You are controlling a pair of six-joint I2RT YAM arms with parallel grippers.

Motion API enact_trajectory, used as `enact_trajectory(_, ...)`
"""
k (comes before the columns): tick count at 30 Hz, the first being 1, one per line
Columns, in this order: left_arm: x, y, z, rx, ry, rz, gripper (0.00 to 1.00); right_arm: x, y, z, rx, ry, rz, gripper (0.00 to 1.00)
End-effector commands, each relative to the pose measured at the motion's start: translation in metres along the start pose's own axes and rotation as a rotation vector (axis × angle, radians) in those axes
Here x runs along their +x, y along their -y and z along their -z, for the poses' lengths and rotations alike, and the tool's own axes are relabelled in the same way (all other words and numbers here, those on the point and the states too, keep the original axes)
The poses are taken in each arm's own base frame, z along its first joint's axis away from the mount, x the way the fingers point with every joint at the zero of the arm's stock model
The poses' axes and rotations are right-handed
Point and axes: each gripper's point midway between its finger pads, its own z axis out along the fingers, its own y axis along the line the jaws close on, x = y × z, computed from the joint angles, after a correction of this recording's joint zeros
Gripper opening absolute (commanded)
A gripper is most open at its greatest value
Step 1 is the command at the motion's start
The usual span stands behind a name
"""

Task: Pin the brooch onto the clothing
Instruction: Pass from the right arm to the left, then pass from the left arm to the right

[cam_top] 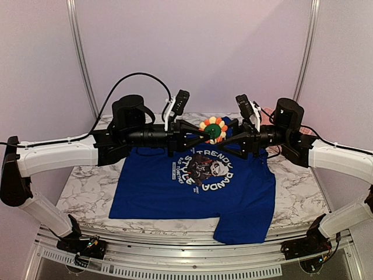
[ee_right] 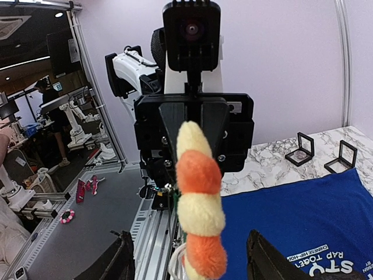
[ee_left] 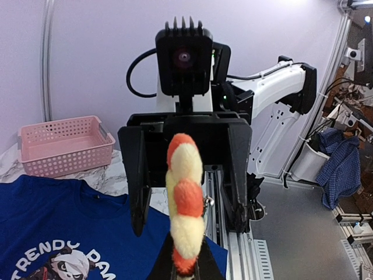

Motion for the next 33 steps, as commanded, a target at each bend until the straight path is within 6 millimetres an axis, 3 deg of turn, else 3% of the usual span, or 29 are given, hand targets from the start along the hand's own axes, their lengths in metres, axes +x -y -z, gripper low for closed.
enact_trajectory(1, 0.005, 0.004, -0.005, -0.012, -0.047, -0.039, 0.0, -0.006, -0.001, -0.006, -0.042, 0.0, 0.009, 0.62)
enact_trajectory(6, 0.006, 0.004, -0.005, -0.012, -0.049, -0.051, 0.0, -0.007, 0.003, -0.008, -0.048, 0.011, 0.006, 0.37)
enact_trajectory(13, 0.009, 0.004, -0.006, -0.014, -0.061, -0.058, 0.0, -0.008, 0.002, -0.01, -0.067, 0.012, -0.008, 0.35)
enact_trajectory(22, 0.008, 0.007, -0.007, -0.009, -0.061, -0.078, 0.0, -0.006, 0.007, -0.011, -0.048, 0.01, -0.025, 0.18)
enact_trajectory(33, 0.007, 0.014, -0.008, 0.016, -0.057, -0.114, 0.0, -0.001, 0.023, -0.012, 0.029, 0.011, -0.06, 0.08)
